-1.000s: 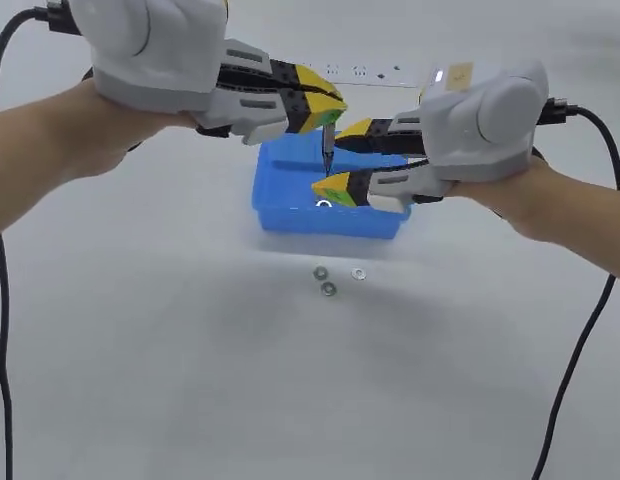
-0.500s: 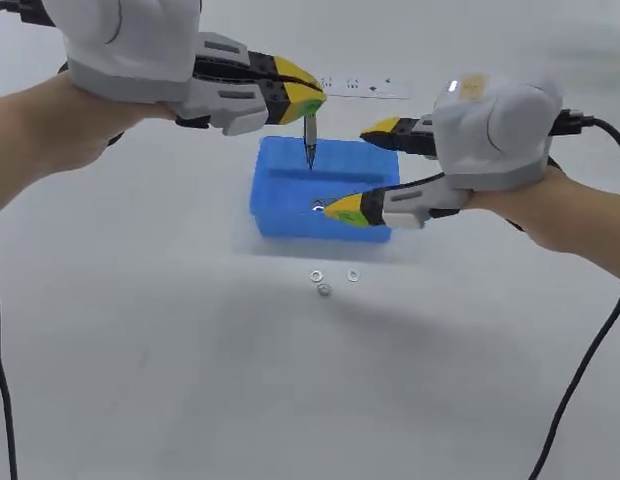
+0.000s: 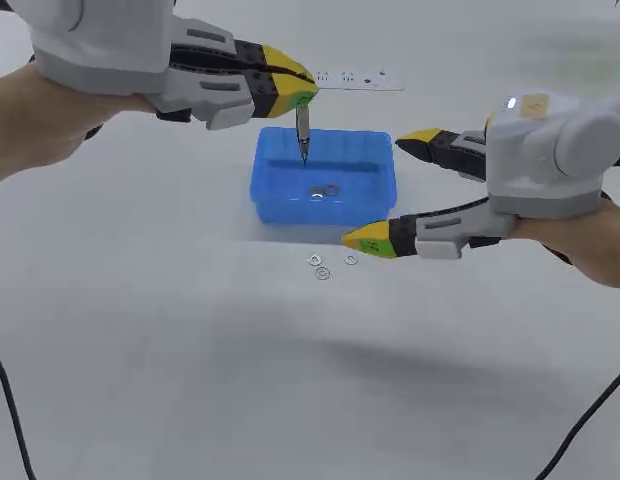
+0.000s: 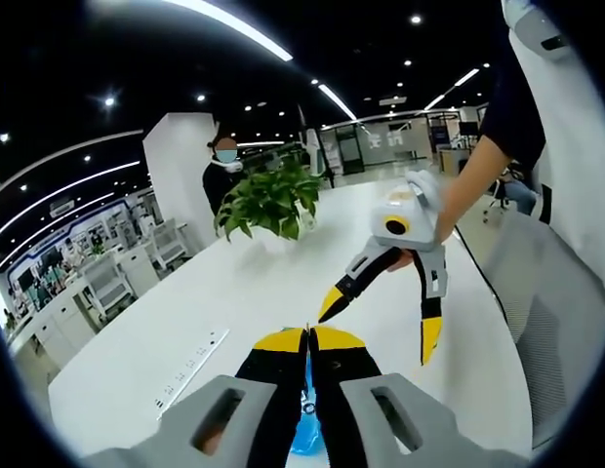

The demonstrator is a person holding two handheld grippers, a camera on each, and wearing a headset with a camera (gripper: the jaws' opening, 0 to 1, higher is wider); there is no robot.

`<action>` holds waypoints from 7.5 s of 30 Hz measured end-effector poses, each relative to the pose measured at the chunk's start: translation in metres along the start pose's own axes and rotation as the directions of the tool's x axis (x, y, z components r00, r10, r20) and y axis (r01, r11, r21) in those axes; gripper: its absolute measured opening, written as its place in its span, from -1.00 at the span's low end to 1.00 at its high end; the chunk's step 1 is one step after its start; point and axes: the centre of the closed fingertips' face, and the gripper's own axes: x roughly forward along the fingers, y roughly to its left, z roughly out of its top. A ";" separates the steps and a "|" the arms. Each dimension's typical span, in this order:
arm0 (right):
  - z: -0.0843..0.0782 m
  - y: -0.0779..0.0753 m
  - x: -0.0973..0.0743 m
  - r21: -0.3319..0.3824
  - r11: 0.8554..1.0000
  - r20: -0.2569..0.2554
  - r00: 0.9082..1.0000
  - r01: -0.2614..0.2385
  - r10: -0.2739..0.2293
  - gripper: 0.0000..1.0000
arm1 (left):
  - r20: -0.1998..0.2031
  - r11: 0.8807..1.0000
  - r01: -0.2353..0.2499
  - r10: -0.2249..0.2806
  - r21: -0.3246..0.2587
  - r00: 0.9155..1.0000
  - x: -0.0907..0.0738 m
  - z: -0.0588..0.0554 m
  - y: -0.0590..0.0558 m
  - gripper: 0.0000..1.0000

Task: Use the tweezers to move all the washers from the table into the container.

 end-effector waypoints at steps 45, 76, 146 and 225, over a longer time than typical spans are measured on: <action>-0.051 0.042 -0.032 0.253 0.964 0.027 0.997 -0.079 0.075 1.00 | -0.033 0.983 0.074 -0.080 -0.166 0.996 0.025 -0.051 -0.080 -0.90; -0.050 0.061 -0.026 0.310 0.939 0.051 0.989 -0.148 0.138 0.97 | -0.068 0.978 0.119 -0.132 -0.170 0.989 0.025 -0.064 -0.083 -0.90; -0.040 0.057 0.056 -0.050 0.957 -0.046 0.958 -0.285 0.283 -0.82 | -0.110 0.965 0.133 -0.161 -0.227 0.981 0.030 -0.065 -0.085 -0.75; -0.002 -0.059 0.115 -0.020 0.990 -0.037 0.990 -0.138 0.137 -0.81 | -0.045 0.795 -0.292 0.318 -0.532 0.947 -0.105 -0.114 -0.058 0.99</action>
